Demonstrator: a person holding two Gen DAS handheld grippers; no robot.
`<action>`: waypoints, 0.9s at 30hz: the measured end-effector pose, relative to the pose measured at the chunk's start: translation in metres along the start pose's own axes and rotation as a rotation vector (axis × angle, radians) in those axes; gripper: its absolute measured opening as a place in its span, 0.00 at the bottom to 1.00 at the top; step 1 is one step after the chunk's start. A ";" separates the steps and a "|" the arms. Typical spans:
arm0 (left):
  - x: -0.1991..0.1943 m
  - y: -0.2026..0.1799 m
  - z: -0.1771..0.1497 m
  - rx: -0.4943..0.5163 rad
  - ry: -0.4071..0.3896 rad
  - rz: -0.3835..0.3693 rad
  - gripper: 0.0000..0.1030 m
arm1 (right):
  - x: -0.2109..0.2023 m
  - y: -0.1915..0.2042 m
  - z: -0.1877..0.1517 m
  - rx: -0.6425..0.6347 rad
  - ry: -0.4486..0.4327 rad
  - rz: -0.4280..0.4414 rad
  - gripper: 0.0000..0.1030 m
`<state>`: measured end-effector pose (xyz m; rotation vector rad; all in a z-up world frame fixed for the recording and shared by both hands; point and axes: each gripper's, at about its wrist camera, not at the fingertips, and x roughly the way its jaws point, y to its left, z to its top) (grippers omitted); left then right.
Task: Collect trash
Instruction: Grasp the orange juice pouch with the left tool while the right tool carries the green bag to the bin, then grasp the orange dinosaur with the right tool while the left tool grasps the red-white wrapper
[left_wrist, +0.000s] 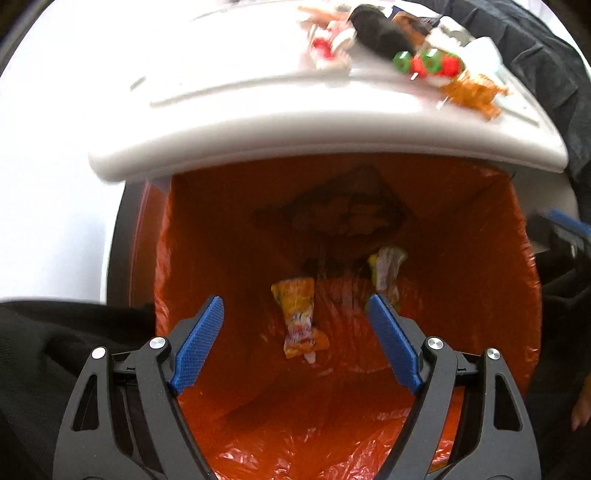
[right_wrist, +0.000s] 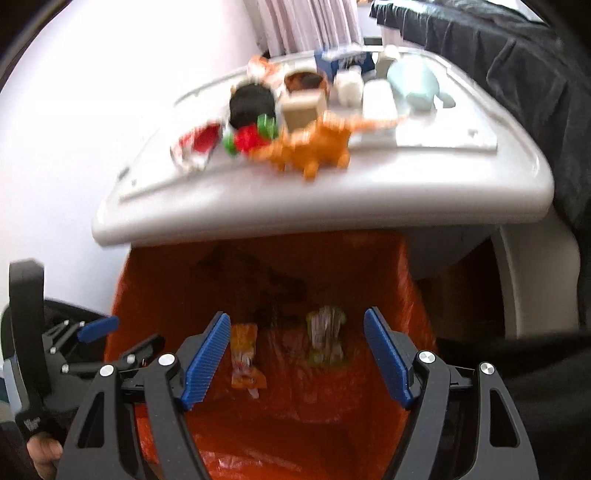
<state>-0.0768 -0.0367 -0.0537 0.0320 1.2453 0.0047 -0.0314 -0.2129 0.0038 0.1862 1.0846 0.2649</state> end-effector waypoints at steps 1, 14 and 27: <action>-0.007 -0.001 0.004 0.017 -0.022 -0.005 0.77 | -0.002 -0.001 0.007 -0.004 -0.017 -0.003 0.72; -0.052 -0.013 0.045 0.116 -0.236 0.014 0.77 | 0.017 -0.012 0.076 0.014 -0.086 -0.103 0.80; -0.048 -0.009 0.045 0.121 -0.258 -0.008 0.77 | 0.062 0.013 0.080 -0.155 -0.041 -0.184 0.87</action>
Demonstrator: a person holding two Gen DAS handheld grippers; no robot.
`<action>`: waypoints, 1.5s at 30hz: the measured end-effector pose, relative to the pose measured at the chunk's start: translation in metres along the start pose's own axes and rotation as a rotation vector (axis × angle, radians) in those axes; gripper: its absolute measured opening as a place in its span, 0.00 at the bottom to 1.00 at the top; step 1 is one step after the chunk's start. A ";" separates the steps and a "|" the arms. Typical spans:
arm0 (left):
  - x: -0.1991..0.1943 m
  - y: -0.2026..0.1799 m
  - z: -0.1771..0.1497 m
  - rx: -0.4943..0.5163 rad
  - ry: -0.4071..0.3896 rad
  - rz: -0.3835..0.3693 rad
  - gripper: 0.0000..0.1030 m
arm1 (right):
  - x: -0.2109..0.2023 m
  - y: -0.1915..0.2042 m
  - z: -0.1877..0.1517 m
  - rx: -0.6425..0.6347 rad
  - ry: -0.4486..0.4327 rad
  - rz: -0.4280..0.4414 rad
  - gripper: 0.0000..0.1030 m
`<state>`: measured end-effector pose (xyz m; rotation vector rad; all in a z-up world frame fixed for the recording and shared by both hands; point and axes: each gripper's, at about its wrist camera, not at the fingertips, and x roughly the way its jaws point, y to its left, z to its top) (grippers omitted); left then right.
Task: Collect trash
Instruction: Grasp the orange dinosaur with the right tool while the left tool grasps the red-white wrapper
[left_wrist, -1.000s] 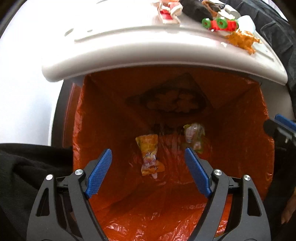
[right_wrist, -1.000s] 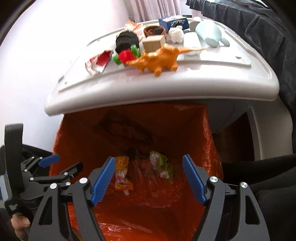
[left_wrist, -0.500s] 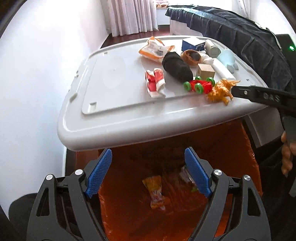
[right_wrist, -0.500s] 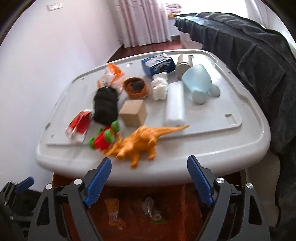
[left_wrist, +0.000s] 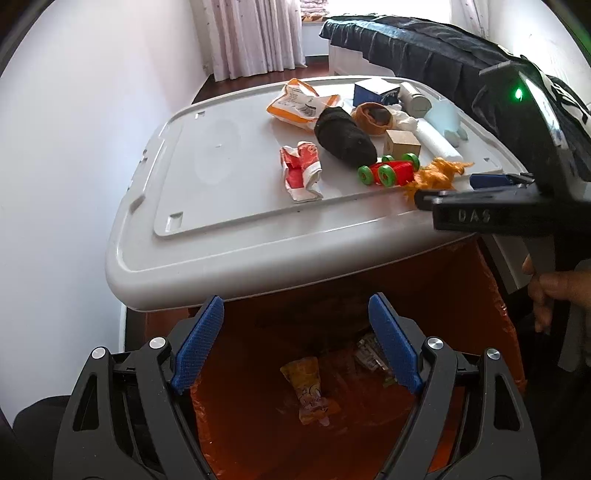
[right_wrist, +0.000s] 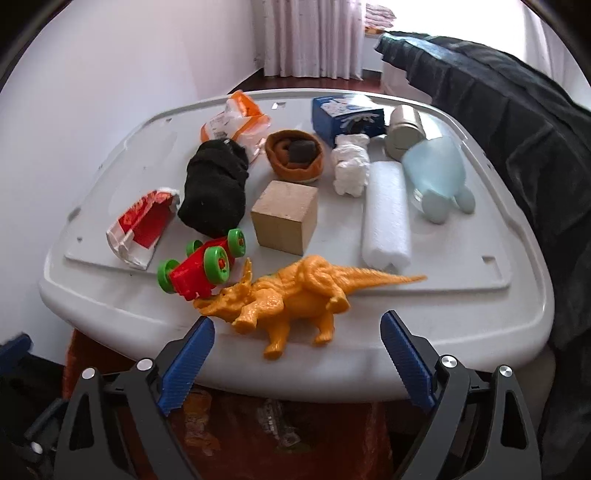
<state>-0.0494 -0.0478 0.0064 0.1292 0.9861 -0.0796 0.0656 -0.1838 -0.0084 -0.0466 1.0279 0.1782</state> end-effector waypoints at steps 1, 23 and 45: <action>0.000 0.001 0.000 -0.003 0.000 0.000 0.77 | 0.003 0.001 -0.001 -0.012 0.002 -0.002 0.87; 0.010 0.008 0.002 -0.052 0.023 -0.009 0.77 | 0.013 -0.019 -0.005 0.098 -0.111 -0.016 0.73; 0.098 0.008 0.107 -0.179 0.058 -0.081 0.77 | -0.068 -0.062 0.003 0.185 -0.247 0.076 0.73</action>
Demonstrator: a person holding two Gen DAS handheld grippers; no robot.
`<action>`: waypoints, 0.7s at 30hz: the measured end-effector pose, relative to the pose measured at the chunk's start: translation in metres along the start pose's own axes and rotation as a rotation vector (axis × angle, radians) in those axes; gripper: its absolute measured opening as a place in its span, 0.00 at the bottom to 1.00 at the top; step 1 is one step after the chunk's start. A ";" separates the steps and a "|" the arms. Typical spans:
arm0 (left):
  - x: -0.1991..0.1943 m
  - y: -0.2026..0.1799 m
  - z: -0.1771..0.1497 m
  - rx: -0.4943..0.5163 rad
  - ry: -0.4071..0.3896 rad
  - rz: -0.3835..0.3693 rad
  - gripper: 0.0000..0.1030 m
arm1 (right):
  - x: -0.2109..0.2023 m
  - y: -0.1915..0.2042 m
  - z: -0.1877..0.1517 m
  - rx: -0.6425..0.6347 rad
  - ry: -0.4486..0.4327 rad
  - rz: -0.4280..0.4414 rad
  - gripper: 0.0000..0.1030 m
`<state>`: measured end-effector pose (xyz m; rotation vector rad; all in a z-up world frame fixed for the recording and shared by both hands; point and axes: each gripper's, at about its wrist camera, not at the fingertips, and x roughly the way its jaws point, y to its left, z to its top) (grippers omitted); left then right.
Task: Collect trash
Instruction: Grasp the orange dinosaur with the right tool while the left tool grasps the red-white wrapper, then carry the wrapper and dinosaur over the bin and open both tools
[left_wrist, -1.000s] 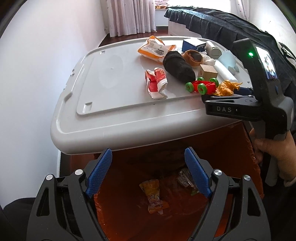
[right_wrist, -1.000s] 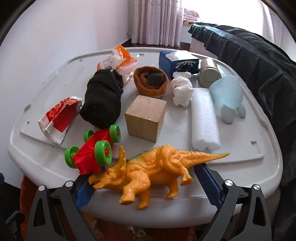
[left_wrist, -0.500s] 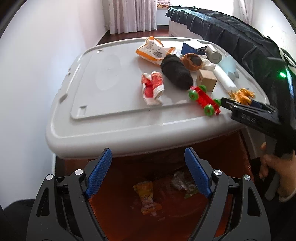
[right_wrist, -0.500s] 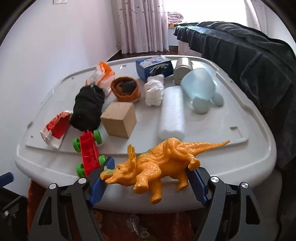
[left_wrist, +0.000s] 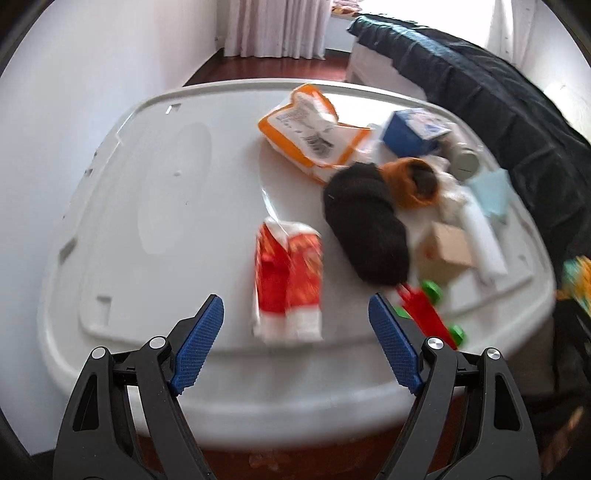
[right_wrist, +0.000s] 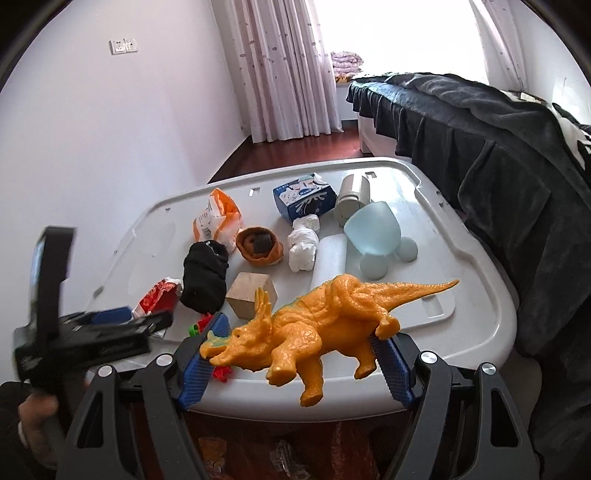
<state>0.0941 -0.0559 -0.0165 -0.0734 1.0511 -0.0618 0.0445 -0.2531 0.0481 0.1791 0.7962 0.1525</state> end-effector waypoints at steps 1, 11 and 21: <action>0.008 0.003 0.003 -0.008 0.003 -0.003 0.77 | 0.002 -0.001 0.000 0.004 0.006 0.001 0.73; 0.017 0.003 -0.004 0.068 -0.095 0.044 0.29 | 0.021 0.003 -0.006 0.002 0.055 -0.004 0.73; -0.020 -0.005 -0.019 0.075 -0.086 0.062 0.28 | 0.025 0.021 -0.008 -0.047 0.061 0.001 0.73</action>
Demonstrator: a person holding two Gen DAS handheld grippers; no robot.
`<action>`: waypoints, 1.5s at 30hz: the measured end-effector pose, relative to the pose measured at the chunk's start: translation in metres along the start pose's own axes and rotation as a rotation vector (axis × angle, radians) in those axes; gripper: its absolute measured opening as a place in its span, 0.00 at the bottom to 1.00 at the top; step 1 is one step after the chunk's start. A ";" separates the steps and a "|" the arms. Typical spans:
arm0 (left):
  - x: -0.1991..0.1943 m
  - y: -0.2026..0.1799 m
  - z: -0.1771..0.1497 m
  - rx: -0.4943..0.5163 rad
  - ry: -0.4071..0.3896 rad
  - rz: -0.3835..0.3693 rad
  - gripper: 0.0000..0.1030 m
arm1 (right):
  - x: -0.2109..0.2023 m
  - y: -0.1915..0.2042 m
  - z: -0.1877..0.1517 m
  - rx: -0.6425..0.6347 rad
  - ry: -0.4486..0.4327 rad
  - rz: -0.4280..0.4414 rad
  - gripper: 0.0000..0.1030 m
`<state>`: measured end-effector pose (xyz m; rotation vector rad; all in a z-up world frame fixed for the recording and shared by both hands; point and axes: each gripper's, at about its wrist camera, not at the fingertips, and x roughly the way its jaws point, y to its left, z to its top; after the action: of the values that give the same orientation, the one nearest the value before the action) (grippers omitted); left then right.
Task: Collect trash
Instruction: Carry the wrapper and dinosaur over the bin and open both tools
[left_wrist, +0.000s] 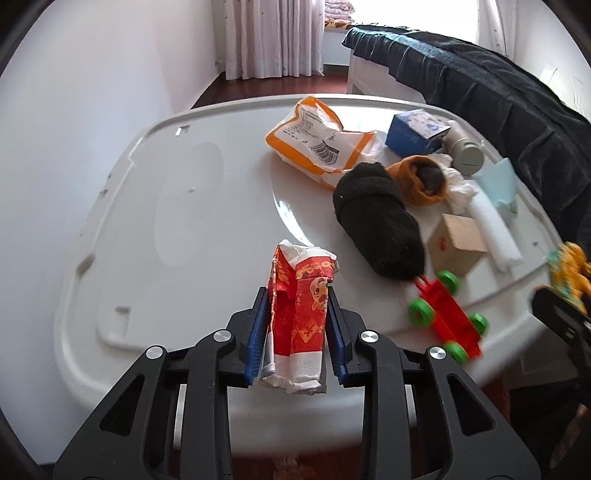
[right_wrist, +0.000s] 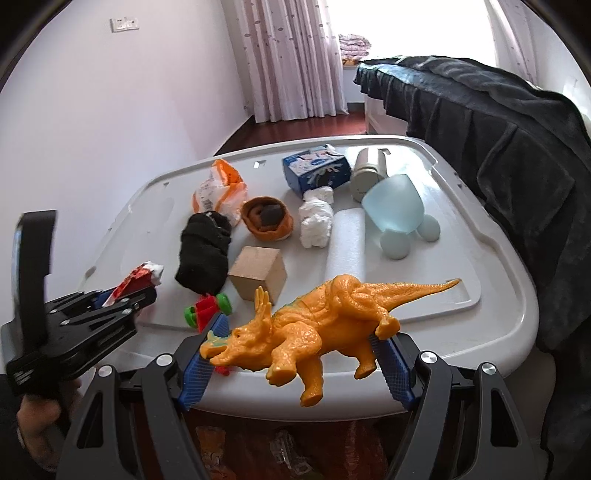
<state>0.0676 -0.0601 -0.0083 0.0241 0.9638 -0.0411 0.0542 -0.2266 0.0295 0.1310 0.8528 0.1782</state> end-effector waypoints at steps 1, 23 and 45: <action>-0.006 0.001 -0.003 0.000 0.001 0.001 0.28 | -0.002 0.004 0.000 -0.011 -0.003 0.006 0.73; -0.078 0.025 -0.140 -0.069 0.174 0.005 0.28 | -0.076 0.050 -0.090 -0.137 0.073 0.104 0.73; -0.045 0.021 -0.146 -0.059 0.254 0.014 0.28 | -0.041 0.043 -0.114 -0.130 0.204 0.069 0.73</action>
<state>-0.0770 -0.0326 -0.0541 -0.0188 1.2178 0.0037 -0.0629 -0.1878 -0.0069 0.0205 1.0376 0.3146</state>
